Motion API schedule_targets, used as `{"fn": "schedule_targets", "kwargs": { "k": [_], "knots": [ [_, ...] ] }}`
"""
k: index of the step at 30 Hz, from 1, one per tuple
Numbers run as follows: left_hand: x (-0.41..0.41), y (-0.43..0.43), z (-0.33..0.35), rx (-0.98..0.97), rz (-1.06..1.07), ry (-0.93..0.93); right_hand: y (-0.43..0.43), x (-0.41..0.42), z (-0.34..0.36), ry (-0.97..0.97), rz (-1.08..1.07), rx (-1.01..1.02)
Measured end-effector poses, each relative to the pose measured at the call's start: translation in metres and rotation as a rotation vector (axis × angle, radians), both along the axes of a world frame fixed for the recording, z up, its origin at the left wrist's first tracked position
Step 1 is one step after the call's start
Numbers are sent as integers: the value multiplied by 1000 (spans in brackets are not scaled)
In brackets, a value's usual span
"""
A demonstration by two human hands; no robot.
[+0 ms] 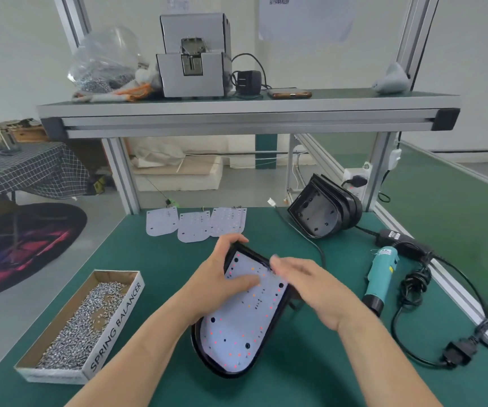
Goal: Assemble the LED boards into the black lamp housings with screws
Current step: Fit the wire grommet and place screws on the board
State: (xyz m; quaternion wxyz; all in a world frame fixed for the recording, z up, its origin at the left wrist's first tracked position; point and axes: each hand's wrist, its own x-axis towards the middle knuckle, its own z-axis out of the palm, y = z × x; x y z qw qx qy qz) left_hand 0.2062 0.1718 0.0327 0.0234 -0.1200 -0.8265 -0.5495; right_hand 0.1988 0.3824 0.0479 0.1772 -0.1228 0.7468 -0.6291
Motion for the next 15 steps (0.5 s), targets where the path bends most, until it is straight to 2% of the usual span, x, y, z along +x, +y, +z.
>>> {"fn": "schedule_targets", "kwargs": {
  "k": [2,3,4,6,7,12,15],
  "knots": [
    [0,-4,-6,83,69,-17,9,-25,-7,-63,-58,12],
    [0,-6,-8,121,102,-19,15,-41,-14,14,-155,189],
    [-1,-8,-10,169,133,-28,20,-56,-23,109,-217,488],
    [-3,-9,-13,248,197,-55,26,-72,-42,166,-142,1022],
    [-4,-9,-14,262,233,-63,28,-75,-52,165,-89,1161],
    [-8,-13,-19,439,377,-96,19,-45,-56,416,-100,1274],
    [-11,-18,-23,466,463,-122,16,-5,-54,387,66,1085]
  ]
}}
